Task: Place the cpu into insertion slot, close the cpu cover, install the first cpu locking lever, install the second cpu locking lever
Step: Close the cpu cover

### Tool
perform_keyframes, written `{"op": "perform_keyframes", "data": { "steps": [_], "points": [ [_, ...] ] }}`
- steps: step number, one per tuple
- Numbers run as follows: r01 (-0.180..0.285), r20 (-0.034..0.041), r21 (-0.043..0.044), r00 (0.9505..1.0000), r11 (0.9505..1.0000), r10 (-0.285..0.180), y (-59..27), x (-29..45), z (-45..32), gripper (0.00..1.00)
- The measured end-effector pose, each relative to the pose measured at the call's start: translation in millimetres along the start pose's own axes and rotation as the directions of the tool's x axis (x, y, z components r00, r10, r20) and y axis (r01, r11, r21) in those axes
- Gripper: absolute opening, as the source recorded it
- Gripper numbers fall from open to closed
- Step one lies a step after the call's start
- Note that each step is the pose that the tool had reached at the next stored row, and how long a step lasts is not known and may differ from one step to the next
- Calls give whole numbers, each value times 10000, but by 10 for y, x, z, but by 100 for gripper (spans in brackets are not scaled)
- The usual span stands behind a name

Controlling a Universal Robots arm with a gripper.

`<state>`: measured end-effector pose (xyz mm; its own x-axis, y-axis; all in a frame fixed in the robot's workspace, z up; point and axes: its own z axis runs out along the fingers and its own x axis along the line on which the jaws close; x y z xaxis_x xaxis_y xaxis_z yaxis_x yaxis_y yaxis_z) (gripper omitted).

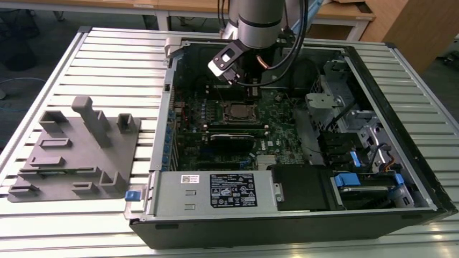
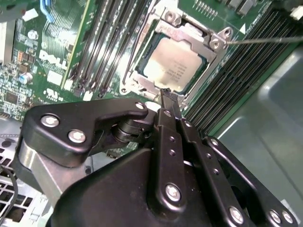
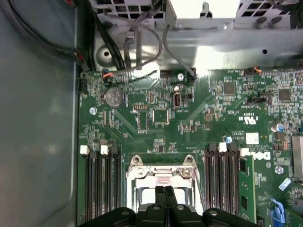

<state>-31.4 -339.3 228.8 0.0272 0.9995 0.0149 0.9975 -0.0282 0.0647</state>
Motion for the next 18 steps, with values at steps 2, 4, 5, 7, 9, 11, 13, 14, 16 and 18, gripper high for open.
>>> {"op": "perform_keyframes", "data": {
  "steps": [2,4,5,7,9,11,13,14,16,18],
  "points": [
    [62,12,2,10000,10000,-62,-9,0,5,11],
    [303,19,4,9995,9995,-303,-10,-1,7,11],
    [458,11,6,9989,9989,-458,-11,-1,8,11],
    [659,-2,8,9978,9978,-659,-12,0,9,11],
    [664,-4,8,9978,9978,-664,-12,0,9,11],
    [675,-5,8,9977,9977,-675,-12,0,9,11],
    [906,-22,9,9959,9959,-906,-13,0,11,11],
    [1085,-34,11,9941,9941,-1085,-13,0,12,11],
    [1459,-57,14,9893,9893,-1459,-13,0,16,11],
    [1812,-81,16,9834,9834,-1812,-13,-1,19,11]
  ]
}}
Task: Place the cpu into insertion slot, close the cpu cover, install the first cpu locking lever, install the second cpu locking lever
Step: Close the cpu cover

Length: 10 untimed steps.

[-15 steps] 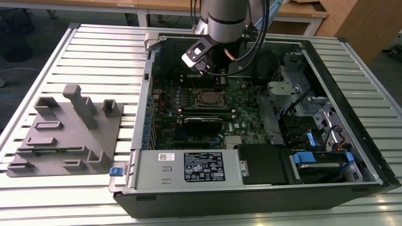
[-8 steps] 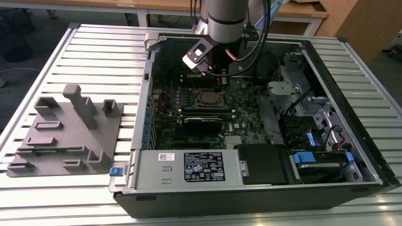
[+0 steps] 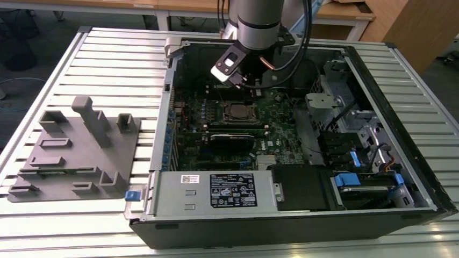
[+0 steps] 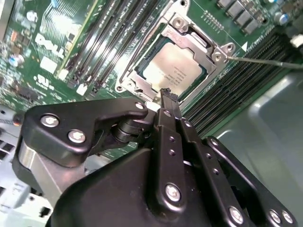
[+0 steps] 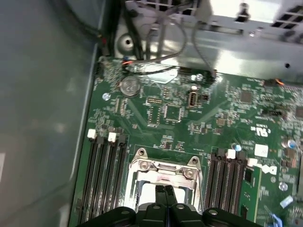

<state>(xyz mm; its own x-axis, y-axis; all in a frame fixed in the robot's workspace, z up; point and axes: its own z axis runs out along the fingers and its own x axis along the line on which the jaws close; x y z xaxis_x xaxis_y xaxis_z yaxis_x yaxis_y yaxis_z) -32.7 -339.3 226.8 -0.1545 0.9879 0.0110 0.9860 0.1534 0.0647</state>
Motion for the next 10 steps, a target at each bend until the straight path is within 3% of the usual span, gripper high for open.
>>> {"op": "perform_keyframes", "data": {
  "steps": [5,10],
  "points": [
    [913,-59,8,9958,9958,-913,0,0,9,11],
    [1802,-118,9,9836,9836,-1802,-1,0,18,11]
  ]
}}
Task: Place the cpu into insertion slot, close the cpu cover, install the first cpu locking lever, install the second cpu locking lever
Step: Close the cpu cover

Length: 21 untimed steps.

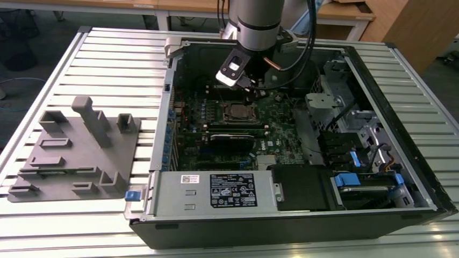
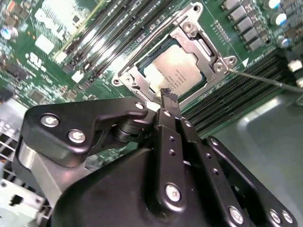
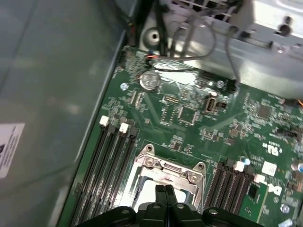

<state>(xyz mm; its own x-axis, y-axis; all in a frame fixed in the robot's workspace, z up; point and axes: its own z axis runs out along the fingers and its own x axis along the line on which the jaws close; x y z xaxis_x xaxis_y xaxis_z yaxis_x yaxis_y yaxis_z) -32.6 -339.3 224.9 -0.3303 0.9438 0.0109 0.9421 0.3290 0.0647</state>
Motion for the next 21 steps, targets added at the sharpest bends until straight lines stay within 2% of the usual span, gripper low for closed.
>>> {"op": "perform_keyframes", "data": {
  "steps": [3,6,8,11,15,18,21],
  "points": [
    [553,-37,5,9985,9985,-553,0,0,6,11],
    [1090,-71,8,9940,9940,-1090,-1,0,10,11],
    [1446,-96,9,9894,9895,-1446,-1,0,14,11],
    [1988,-131,9,9800,9800,-1987,-1,0,17,11],
    [2685,-179,5,9631,9633,-2684,-1,0,22,11],
    [3216,-215,1,9467,9469,-3215,-2,0,26,11],
    [3720,-249,-6,9279,9282,-3719,-2,0,30,11]
  ]
}}
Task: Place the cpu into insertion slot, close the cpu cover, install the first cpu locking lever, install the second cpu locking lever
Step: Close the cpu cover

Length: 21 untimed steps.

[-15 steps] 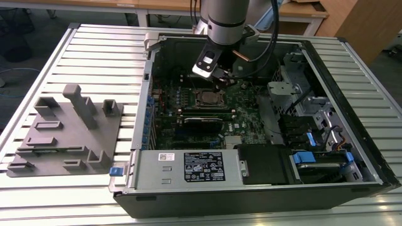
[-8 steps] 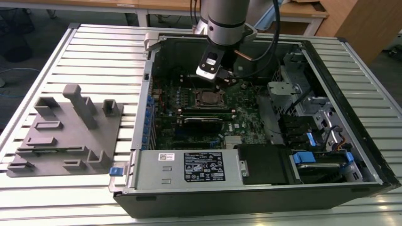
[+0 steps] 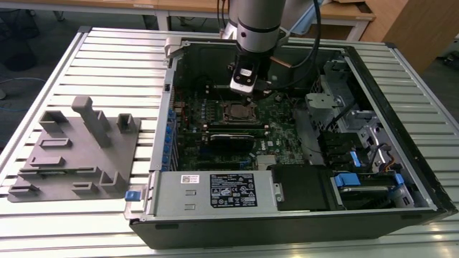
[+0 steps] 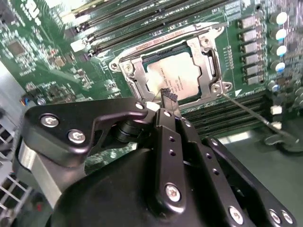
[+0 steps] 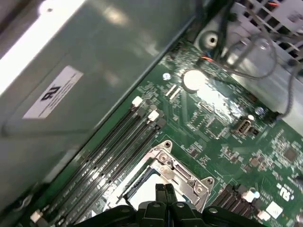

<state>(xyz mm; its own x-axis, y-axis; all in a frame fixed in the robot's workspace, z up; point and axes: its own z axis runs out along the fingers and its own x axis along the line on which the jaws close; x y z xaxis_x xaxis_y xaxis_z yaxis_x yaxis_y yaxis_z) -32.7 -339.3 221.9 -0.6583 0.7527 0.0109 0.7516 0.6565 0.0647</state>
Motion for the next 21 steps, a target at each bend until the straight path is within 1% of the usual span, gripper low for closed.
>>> {"op": "perform_keyframes", "data": {
  "steps": [2,4,6,8,10,12,15,16,21],
  "points": [
    [370,-24,4,9993,9993,-370,0,0,3,11],
    [734,-48,6,9973,9973,-734,0,0,7,11],
    [1091,-72,8,9940,9940,-1091,0,0,11,11],
    [1446,-96,9,9894,9895,-1446,-1,0,14,11],
    [1811,-120,9,9834,9835,-1811,-1,0,18,11],
    [2163,-143,10,9762,9763,-2163,-1,0,20,11],
    [2686,-179,6,9631,9633,-2685,-1,0,25,11],
    [2812,-187,5,9595,9596,-2812,-2,0,25,11],
    [2834,-188,5,9588,9590,-2834,-2,0,25,11]
  ]
}}
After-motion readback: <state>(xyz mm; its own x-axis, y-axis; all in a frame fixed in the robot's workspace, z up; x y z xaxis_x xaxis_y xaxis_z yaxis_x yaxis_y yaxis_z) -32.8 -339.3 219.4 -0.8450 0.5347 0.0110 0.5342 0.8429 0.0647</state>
